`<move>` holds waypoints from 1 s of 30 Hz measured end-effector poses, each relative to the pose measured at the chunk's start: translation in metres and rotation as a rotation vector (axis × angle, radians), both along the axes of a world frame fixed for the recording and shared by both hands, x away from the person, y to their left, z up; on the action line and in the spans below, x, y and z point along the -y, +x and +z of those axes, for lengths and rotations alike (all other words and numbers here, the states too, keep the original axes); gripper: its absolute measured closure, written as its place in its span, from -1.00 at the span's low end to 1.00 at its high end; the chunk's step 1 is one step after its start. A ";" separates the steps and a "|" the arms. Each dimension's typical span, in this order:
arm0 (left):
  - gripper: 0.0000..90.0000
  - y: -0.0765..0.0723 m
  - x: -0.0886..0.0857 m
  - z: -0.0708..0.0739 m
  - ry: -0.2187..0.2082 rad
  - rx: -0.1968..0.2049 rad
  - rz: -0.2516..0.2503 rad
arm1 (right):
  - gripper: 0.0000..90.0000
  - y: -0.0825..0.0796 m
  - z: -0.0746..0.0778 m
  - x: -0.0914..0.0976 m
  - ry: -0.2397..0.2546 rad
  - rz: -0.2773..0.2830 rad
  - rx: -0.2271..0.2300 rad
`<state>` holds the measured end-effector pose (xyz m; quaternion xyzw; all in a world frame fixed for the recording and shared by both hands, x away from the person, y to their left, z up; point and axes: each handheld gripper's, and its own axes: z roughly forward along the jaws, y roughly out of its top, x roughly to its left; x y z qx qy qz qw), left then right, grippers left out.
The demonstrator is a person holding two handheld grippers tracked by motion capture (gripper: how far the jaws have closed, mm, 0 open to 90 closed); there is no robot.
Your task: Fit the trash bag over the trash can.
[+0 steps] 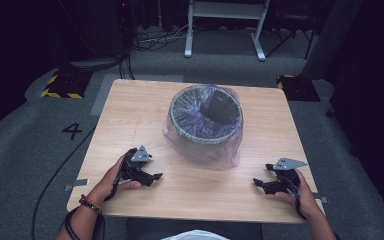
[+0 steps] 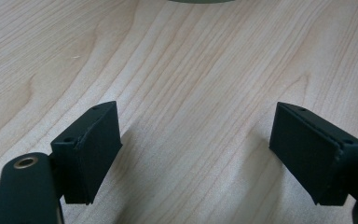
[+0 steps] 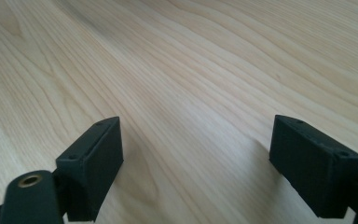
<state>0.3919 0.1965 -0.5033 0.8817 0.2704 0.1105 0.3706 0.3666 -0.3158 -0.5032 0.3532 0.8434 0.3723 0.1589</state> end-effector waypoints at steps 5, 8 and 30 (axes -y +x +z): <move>-0.65 0.000 0.000 0.000 0.000 0.001 0.003 | -0.62 -0.009 0.000 0.007 0.002 -0.053 -0.001; -0.65 0.000 0.000 0.000 0.000 0.000 0.003 | -0.62 -0.011 0.000 0.007 0.000 -0.062 0.000; -0.66 0.001 0.000 0.000 0.001 0.000 0.001 | -0.64 -0.010 0.000 0.007 0.002 -0.063 -0.001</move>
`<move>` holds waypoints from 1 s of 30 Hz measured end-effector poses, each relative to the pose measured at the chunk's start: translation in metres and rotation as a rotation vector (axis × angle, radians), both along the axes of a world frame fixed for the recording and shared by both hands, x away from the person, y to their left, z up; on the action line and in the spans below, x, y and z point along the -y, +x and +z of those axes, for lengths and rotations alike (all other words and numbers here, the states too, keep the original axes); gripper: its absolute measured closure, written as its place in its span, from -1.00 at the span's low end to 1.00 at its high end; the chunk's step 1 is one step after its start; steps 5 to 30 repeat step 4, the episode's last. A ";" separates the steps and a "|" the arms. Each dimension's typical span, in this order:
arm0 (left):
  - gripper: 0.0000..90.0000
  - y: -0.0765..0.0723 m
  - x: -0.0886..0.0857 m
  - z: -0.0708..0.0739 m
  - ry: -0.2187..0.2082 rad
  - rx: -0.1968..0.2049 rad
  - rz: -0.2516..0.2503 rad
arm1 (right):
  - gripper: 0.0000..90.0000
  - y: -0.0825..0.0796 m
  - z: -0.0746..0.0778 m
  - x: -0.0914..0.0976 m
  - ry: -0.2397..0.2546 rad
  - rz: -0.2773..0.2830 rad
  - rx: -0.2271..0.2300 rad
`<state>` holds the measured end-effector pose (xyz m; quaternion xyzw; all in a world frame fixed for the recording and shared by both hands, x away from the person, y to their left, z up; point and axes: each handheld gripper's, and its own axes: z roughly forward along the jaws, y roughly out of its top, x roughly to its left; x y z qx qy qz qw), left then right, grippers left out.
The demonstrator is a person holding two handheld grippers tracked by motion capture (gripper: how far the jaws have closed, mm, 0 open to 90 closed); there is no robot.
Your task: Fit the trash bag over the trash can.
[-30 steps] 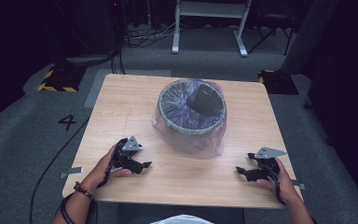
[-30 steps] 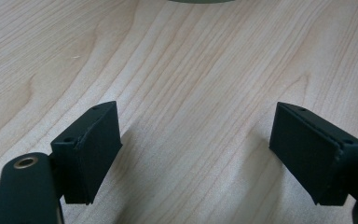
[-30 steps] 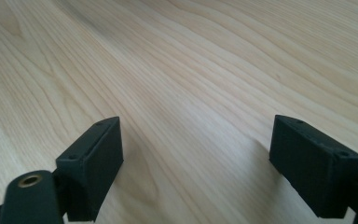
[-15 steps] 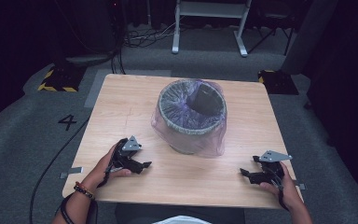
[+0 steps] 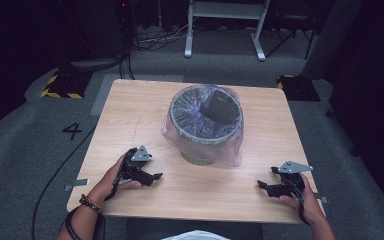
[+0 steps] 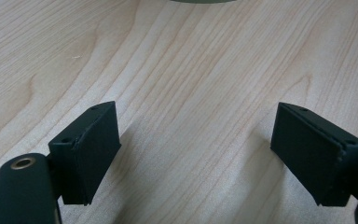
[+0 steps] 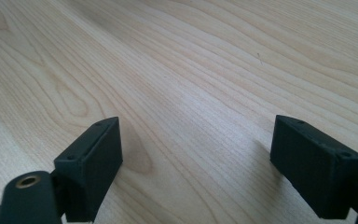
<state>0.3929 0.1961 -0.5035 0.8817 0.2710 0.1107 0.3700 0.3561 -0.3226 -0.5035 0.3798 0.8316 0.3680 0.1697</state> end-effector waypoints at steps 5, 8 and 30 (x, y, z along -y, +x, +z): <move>-0.66 0.000 0.000 0.000 0.000 -0.002 0.000 | -0.64 0.000 0.000 0.000 0.000 0.000 0.000; -0.66 0.000 0.000 0.000 0.000 -0.002 0.000 | -0.64 0.000 0.000 0.000 0.000 0.000 0.000; -0.66 0.000 0.000 0.000 0.000 -0.002 0.000 | -0.64 0.000 0.000 0.000 0.000 0.000 0.000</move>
